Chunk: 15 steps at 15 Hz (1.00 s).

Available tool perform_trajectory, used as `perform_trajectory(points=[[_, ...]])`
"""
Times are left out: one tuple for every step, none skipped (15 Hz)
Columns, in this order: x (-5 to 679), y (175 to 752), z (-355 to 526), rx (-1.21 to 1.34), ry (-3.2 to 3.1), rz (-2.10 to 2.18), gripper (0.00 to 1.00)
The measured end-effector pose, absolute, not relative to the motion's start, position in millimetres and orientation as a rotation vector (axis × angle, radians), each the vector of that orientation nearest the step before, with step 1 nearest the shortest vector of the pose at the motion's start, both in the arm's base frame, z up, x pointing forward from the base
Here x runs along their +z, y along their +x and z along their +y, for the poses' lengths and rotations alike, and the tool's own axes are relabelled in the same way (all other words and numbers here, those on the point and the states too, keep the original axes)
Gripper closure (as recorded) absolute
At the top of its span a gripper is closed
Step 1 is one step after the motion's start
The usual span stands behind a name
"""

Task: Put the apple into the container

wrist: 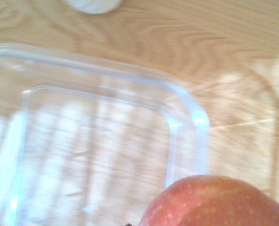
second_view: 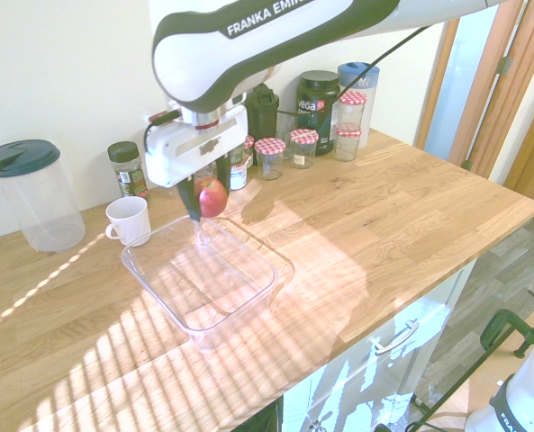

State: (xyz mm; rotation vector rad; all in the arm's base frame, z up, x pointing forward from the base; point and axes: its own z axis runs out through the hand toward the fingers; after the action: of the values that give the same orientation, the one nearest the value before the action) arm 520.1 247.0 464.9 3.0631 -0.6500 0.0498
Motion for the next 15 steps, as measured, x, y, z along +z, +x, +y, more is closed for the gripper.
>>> perform_trajectory(points=[[456.8, 514.1, 264.4, 0.041, 3.062, -0.627, 1.00], [444.8, 512.5, 273.7, 0.033, 3.055, -0.617, 1.00], [430.5, 513.3, 277.7, 0.026, 3.050, -0.616, 1.00], [414.1, 514.2, 280.3, 0.013, 3.047, -0.613, 1.00], [398.6, 513.3, 282.7, -0.004, 3.044, -0.604, 1.00], [385.9, 510.6, 285.6, -0.017, 3.041, -0.597, 1.00], [376.1, 507.0, 287.4, -0.026, 3.036, -0.591, 1.00], [369.0, 503.9, 288.0, -0.027, 3.032, -0.588, 1.00], [363.2, 501.9, 286.6, -0.031, 3.025, -0.589, 1.00], [358.2, 500.2, 283.9, -0.042, 3.017, -0.592, 0.00], [354.7, 499.1, 282.1, -0.051, 3.011, -0.594, 0.00], [353.6, 498.9, 281.4, -0.053, 3.009, -0.596, 0.00], [352.8, 499.1, 280.4, -0.054, 3.007, -0.599, 0.00], [351.4, 499.3, 278.5, -0.056, 3.004, -0.602, 0.00], [350.3, 499.9, 276.2, -0.057, 3.002, -0.608, 0.00]])
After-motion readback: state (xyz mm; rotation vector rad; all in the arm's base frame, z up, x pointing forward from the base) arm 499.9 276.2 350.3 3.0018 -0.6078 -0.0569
